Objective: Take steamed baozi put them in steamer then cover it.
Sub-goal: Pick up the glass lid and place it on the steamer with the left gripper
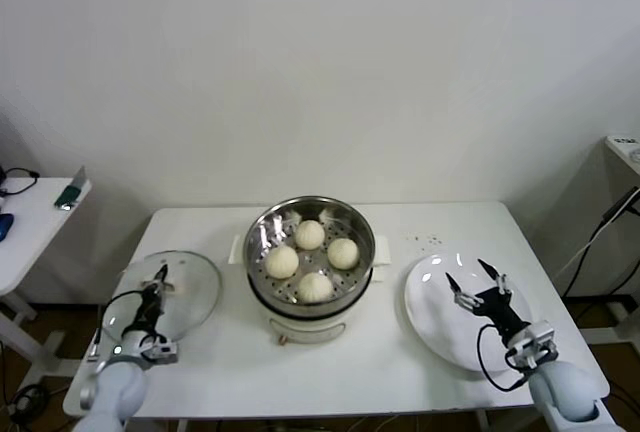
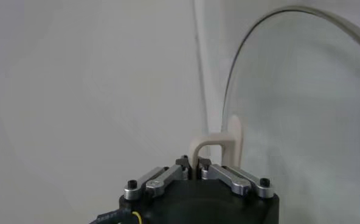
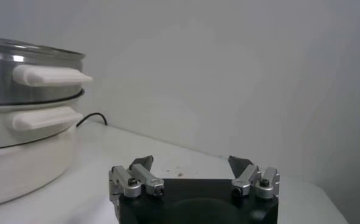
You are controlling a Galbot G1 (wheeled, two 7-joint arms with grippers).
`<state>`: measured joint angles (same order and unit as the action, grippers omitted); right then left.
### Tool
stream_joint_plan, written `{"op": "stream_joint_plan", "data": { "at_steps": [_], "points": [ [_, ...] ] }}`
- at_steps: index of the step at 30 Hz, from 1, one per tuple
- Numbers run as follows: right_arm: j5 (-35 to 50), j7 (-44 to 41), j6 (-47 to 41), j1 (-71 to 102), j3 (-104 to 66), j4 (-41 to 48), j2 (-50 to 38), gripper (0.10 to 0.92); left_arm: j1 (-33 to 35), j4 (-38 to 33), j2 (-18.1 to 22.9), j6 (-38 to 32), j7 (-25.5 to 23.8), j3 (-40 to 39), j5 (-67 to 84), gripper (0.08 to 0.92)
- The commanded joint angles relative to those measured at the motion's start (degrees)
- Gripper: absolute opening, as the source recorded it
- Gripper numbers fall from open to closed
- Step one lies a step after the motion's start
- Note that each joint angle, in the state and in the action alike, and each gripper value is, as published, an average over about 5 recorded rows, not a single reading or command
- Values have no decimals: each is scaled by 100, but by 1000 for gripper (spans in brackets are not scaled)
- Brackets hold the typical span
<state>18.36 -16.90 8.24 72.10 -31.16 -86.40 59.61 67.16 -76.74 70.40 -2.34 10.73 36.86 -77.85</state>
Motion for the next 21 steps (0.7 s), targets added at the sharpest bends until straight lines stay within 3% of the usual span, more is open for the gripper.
{"op": "stream_joint_plan", "data": {
  "at_steps": [1,13,21],
  "points": [
    [-27,-13,13,-34,7,80,-29,823,963,-1663,-328,399,-78,84,752,157],
    [-84,-49,48,-215,121,300,-47,823,2435,-4027,-660,1724,-382,353,1063,157],
    [-122,-27,16,-336,313,322,-174,823,2389,-4501,-1072,2515,-493,45,1468,157]
  ]
}}
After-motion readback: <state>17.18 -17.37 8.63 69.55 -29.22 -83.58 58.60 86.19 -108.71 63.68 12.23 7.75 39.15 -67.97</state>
